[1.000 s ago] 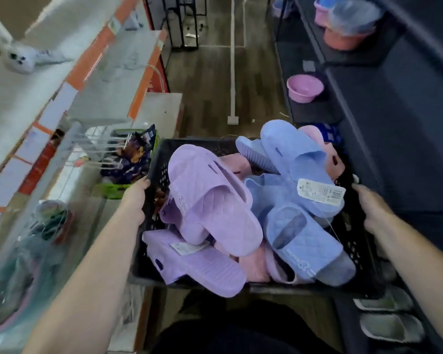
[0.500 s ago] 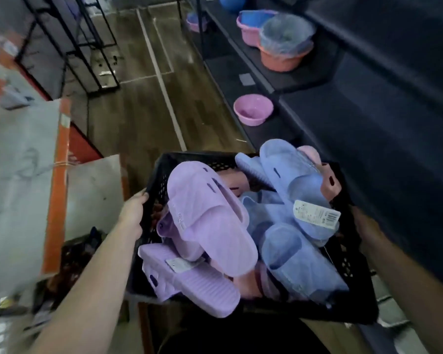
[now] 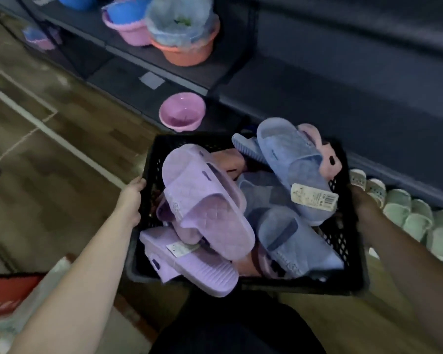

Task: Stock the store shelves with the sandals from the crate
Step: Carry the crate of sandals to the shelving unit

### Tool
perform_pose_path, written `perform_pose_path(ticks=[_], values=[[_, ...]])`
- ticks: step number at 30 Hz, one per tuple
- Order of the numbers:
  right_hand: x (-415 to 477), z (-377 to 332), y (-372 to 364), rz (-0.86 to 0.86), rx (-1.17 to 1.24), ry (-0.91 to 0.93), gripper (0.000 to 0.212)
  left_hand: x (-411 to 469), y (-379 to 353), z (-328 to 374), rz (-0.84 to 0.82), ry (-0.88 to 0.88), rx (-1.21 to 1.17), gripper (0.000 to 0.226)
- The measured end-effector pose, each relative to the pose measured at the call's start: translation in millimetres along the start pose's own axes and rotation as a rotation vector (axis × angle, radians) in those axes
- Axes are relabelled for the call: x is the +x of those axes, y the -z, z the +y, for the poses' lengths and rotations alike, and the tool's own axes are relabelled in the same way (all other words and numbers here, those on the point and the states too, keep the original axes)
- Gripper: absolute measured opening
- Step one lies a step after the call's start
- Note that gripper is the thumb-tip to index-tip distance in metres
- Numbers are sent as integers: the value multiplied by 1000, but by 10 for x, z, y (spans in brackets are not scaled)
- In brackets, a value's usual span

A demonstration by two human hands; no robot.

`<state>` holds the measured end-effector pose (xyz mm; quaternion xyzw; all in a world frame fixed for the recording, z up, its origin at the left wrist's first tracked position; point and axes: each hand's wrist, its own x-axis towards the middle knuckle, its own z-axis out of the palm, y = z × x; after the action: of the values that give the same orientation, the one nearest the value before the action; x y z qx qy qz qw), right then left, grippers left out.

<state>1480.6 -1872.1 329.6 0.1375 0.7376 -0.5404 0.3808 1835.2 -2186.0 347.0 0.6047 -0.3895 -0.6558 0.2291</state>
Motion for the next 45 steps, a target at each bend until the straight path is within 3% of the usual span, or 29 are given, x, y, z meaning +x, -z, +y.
perform_pose_path(ticks=[3,6,15,19,23,27,32,39,45], values=[[106,208,-84,20,66,-92,39,397,-215,300,-140,36,37,27],[167,377,-161,64,83,-133,43,814,-376,306,-228,89,135,30],[780,1077,-455,310,113,-262,38,2115,-765,-175,-407,90,284,27],[1136,1535,-613,378,152,-302,38,2649,-916,-429,-423,108,357,24],[1488,1964,-821,451,173,-325,37,3253,-965,-813,-425,166,422,43],[1888,2413,-960,496,198,-336,39,3639,-1050,-1209,-465,173,424,24],[2305,2749,-1086,524,202,-328,28,4077,-1225,-1626,-395,104,502,13],[2728,3006,-1043,533,196,-301,28,4341,-1462,-2048,-415,130,449,24],[3049,3119,-1032,539,202,-287,31,4658,-1608,-2392,-432,96,462,19]])
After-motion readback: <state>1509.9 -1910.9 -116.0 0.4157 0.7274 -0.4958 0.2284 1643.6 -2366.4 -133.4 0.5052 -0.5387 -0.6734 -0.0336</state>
